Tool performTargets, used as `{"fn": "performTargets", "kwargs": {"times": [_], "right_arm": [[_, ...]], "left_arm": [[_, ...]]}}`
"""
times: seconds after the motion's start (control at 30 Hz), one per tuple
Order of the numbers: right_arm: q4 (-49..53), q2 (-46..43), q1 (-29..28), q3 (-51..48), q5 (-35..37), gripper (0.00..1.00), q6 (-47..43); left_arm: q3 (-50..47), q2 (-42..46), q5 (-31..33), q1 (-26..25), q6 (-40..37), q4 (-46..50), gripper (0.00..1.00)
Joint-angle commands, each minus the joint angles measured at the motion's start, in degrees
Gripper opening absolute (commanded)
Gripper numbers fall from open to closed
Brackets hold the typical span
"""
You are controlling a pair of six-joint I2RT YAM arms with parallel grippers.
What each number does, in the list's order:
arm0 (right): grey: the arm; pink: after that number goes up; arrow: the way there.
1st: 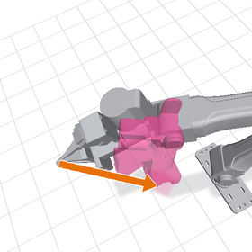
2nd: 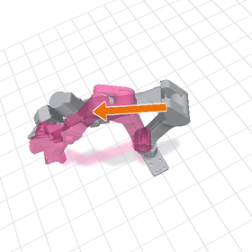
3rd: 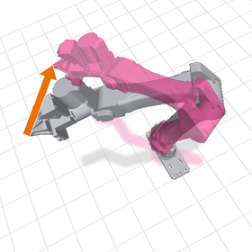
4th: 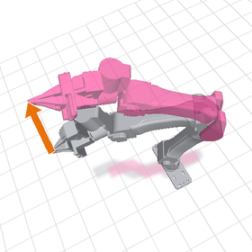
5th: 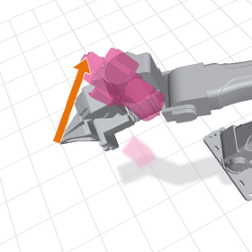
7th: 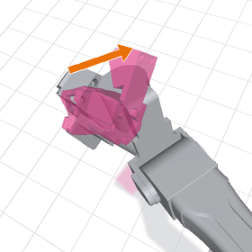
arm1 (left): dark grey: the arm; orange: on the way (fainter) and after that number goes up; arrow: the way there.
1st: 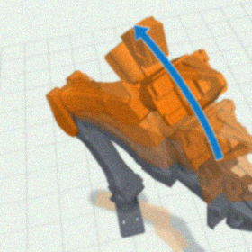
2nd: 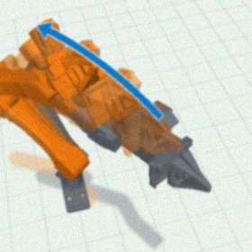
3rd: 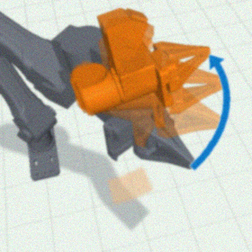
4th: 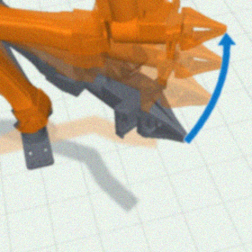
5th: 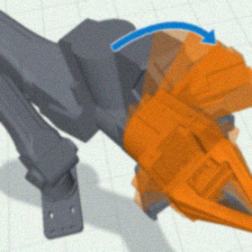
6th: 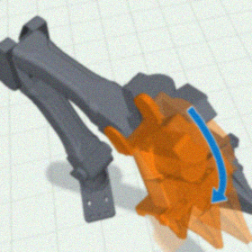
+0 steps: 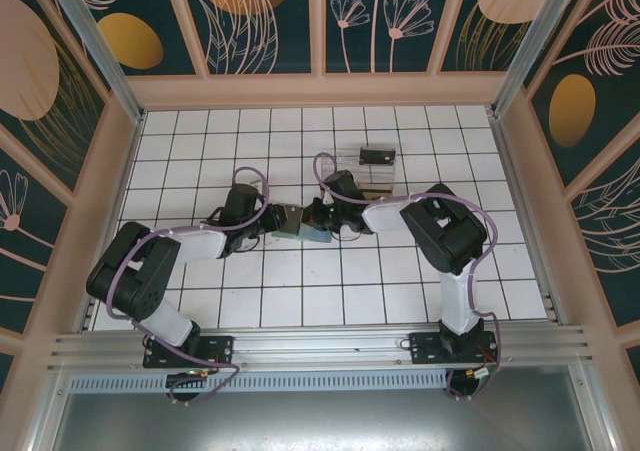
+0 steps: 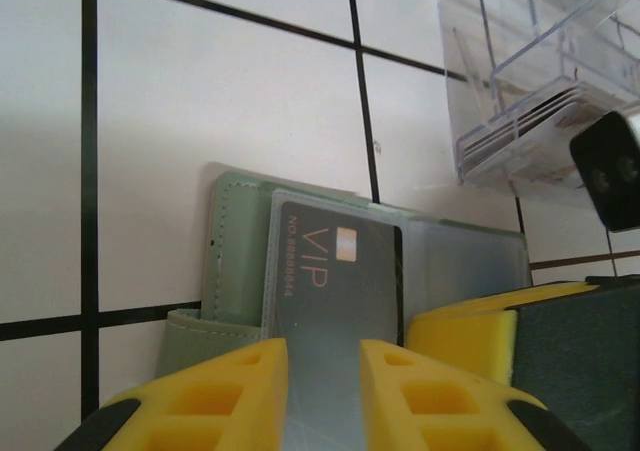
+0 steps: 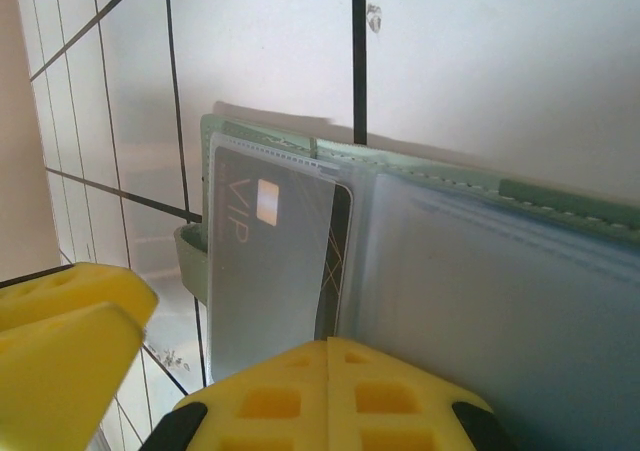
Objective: Take the credit cards out of the card holder
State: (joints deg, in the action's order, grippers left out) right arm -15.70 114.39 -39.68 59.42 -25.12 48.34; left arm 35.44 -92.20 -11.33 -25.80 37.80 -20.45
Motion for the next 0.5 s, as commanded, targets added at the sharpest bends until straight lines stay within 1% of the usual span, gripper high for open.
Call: {"fn": "performTargets", "kwargs": {"times": [0.0,0.23,0.47], "right_arm": [[2.08,-2.78,0.4,-1.71,1.5,0.0,-1.29],[4.43,-5.3,0.53,-2.03,3.57,0.0,-2.8],[5.66,-6.44,0.35,-1.86,3.64,0.0,-3.06]], "left_arm": [[-0.05,-1.94,-0.63,0.26,0.83,-1.44,0.27],[0.24,-4.51,2.44,0.27,0.35,-0.71,0.24],[-1.15,-5.01,1.93,0.23,1.3,-2.4,0.22]]}}
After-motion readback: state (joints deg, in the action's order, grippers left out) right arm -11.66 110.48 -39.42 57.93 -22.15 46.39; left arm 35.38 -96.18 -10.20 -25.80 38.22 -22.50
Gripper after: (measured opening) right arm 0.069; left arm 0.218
